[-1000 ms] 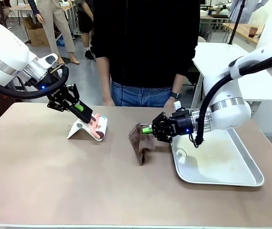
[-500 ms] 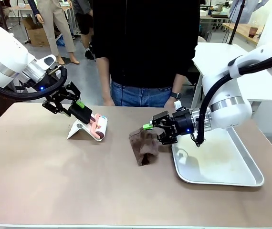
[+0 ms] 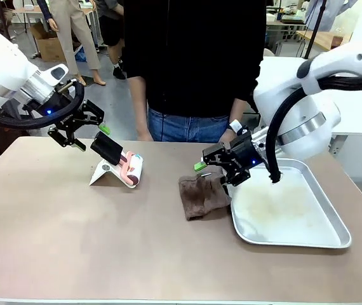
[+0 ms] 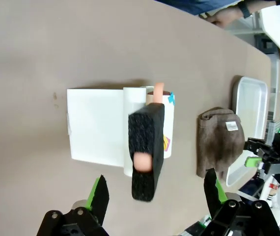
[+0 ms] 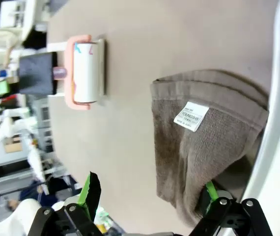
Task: Clean the surface of the table.
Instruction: Return the Lint Roller and towel to their original positions.
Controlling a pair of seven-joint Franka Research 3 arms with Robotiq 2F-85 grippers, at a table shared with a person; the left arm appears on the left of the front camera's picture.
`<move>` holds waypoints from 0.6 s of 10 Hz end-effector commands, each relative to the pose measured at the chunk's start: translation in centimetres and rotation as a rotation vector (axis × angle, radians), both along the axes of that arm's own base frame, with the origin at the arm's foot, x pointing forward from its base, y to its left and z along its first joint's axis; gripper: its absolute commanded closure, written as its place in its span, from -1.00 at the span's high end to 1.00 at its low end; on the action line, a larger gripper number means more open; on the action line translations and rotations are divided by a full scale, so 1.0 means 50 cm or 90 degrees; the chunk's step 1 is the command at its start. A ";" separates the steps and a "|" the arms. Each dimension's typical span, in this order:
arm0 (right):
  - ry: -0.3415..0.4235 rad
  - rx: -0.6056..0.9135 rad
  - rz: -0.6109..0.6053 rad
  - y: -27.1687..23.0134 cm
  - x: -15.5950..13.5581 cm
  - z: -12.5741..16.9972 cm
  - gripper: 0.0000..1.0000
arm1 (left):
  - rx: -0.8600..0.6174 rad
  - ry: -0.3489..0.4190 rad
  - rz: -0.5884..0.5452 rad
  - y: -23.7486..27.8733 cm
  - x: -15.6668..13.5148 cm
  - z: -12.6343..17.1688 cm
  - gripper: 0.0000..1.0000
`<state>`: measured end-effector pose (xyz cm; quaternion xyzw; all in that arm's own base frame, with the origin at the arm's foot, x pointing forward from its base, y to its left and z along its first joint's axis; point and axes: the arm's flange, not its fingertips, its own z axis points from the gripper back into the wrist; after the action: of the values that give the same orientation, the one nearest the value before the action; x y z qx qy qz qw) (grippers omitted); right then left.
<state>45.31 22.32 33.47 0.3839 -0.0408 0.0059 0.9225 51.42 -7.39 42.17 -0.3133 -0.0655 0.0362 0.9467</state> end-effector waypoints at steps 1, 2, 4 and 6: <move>-0.005 -0.099 -0.004 0.017 -0.011 0.058 1.00 | -0.010 -0.027 0.008 0.025 -0.045 0.010 1.00; -0.013 -0.108 -0.019 0.009 -0.012 0.079 1.00 | -0.014 -0.036 0.014 0.041 -0.060 0.018 1.00; -0.030 -0.070 -0.049 -0.028 -0.026 0.107 1.00 | -0.048 -0.056 0.008 0.089 -0.107 0.042 1.00; -0.031 0.012 -0.052 -0.073 -0.056 0.114 1.00 | -0.113 -0.062 -0.015 0.149 -0.170 0.058 1.00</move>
<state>44.09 20.23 39.69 0.3521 -0.0764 -0.0242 0.9325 44.98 -1.38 45.24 -0.3650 -0.1042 0.0311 0.9246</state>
